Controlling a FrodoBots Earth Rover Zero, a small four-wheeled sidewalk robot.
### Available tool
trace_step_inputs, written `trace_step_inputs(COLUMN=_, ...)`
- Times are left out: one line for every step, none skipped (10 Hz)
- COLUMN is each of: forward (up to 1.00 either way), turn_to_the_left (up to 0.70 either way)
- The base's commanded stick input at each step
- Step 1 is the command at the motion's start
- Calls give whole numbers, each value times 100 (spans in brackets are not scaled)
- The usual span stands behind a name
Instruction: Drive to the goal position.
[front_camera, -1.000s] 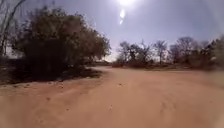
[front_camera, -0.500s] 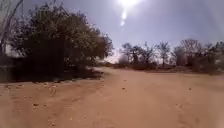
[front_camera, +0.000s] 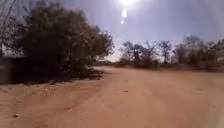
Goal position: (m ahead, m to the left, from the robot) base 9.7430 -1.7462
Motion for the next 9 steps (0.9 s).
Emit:
trace_step_inputs(forward=85, turn_to_the_left=0)
trace_step_inputs(forward=85, turn_to_the_left=0)
trace_step_inputs(forward=85, turn_to_the_left=0)
trace_step_inputs(forward=85, turn_to_the_left=0)
trace_step_inputs(forward=85, turn_to_the_left=0)
trace_step_inputs(forward=85, turn_to_the_left=0)
trace_step_inputs(forward=85, turn_to_the_left=0)
trace_step_inputs(forward=85, turn_to_the_left=0)
trace_step_inputs(forward=85, turn_to_the_left=0)
